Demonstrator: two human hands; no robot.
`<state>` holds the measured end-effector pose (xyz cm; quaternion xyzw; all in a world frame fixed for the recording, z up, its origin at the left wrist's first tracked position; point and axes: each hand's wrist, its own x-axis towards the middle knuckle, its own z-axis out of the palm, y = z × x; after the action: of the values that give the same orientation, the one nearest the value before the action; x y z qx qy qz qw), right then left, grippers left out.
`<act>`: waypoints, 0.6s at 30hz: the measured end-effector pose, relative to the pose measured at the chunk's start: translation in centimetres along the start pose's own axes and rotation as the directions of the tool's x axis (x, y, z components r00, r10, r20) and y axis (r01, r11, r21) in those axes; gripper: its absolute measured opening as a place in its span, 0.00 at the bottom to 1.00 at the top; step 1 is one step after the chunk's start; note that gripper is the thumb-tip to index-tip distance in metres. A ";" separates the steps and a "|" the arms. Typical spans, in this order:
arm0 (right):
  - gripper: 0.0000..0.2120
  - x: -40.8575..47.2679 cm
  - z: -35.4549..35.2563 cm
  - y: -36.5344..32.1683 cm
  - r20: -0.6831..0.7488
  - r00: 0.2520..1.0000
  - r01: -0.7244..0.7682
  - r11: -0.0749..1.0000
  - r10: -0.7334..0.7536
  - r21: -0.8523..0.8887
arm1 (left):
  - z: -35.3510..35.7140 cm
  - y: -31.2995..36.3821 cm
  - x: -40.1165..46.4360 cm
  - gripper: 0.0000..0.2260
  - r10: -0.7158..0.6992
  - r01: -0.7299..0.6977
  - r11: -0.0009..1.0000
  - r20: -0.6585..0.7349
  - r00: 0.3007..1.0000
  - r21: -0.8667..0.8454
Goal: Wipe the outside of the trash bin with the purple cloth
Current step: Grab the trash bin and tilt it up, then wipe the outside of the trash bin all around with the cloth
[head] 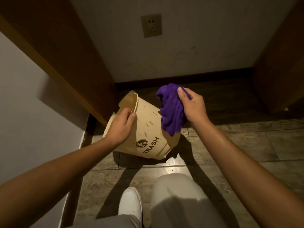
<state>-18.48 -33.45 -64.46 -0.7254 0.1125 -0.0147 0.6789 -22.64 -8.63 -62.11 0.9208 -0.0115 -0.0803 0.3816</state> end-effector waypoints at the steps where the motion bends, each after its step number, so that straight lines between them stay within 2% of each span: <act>1: 0.06 0.2 0.3 0.5 -0.003 1.000 -0.008 1.000 0.008 0.025 | 0.0 -0.4 0.2 0.10 0.032 -0.032 0.999 0.037 0.999 0.014; 4: 0.11 1.2 2.7 1.5 0.031 0.999 0.011 0.998 -0.013 0.057 | 0.4 -1.0 1.1 0.13 0.046 -0.041 0.998 0.103 0.994 -0.048; 6: 0.15 1.0 5.8 1.8 0.102 0.984 0.142 0.990 -0.143 0.013 | 0.7 -0.8 2.1 0.16 0.060 -0.054 0.996 0.075 0.995 -0.077; 8: 0.19 -0.2 9.1 2.7 0.107 0.960 0.269 0.958 -0.259 -0.093 | 1.2 -0.7 2.6 0.17 0.119 -0.118 0.991 0.013 0.993 -0.061; 11: 0.22 -2.2 12.1 5.9 0.006 0.924 0.365 0.877 -0.382 -0.312 | 1.6 -0.8 2.9 0.14 0.212 -0.211 0.977 -0.015 0.977 0.045; 13: 0.22 -1.9 11.6 8.7 -0.059 0.935 0.298 0.864 -0.350 -0.405 | 1.4 -1.4 3.0 0.13 0.201 -0.200 0.977 -0.013 0.979 0.068; 15: 0.21 -1.1 9.2 11.2 -0.159 0.974 0.082 0.899 -0.164 -0.431 | 0.8 -2.0 2.6 0.13 0.143 -0.143 0.990 -0.032 0.989 0.014; 17: 0.19 -0.5 6.6 12.4 -0.256 0.966 -0.127 0.938 0.043 -0.322 | 0.8 -1.7 2.5 0.14 0.131 -0.131 0.991 -0.036 0.991 0.008; 18: 0.18 -0.6 6.1 12.2 -0.266 0.962 -0.141 0.952 0.067 -0.270 | 1.1 -1.1 2.5 0.14 0.147 -0.146 0.989 -0.023 0.989 0.032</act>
<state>-19.77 -27.96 -76.93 -0.8013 0.2377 -0.0548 0.5463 -20.36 -8.84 -64.06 0.9240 -0.0756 -0.0399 0.3727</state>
